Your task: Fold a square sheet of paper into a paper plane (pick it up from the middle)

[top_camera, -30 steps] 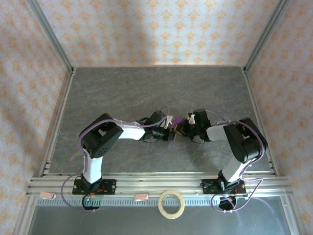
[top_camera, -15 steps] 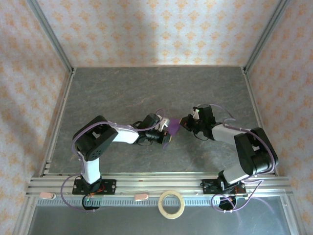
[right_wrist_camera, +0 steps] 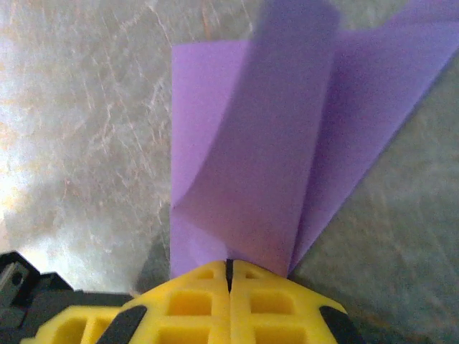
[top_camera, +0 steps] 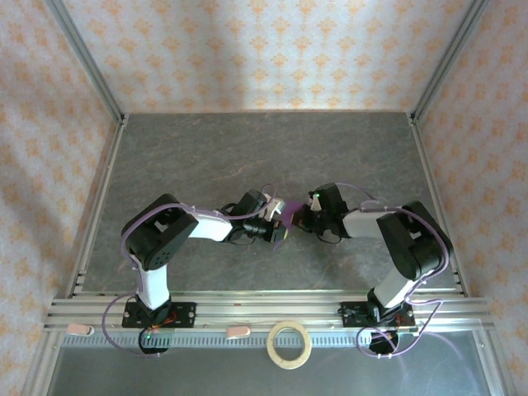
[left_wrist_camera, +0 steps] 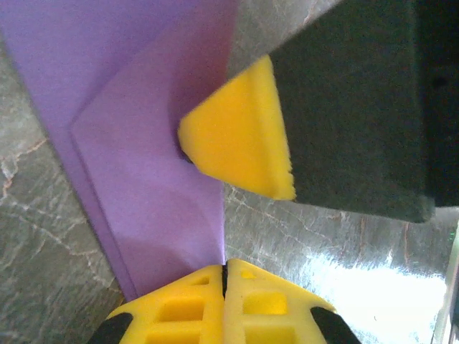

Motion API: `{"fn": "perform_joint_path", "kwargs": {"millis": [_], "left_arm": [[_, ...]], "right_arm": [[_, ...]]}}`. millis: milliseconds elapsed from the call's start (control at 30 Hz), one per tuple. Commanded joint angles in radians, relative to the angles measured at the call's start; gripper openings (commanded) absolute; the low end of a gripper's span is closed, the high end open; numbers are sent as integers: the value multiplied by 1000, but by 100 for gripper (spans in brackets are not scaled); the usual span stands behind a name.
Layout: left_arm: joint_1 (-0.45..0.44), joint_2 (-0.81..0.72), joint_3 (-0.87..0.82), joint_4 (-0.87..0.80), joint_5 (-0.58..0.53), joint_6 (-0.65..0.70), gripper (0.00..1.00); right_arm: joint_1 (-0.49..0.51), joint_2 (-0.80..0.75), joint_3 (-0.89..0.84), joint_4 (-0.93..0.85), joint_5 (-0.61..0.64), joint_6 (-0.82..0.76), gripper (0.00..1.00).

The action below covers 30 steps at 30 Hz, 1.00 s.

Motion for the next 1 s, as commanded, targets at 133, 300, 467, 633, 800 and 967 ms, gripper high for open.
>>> {"fn": "perform_joint_path", "kwargs": {"millis": [133,300,467,633,800,967], "left_arm": [[20,60,-87,-194,-53,33,0],[21,69,-102,-186,-52,35,0],[23,68,-115,-191,-52,45,0],[22,66,-122,-196,-46,59,0],[22,73,-113,-198,-22,71,0],[23,72,-106,-210,-5,89,0]], "right_arm": [[-61,64,53,-33,81,-26,0],[-86,76,80,-54,89,-35,0],[-105,84,121,-86,85,-53,0],[-104,52,129,-78,-7,-80,0],[-63,39,105,-56,-107,-101,0],[-27,67,89,-11,-119,-94,0]]}}
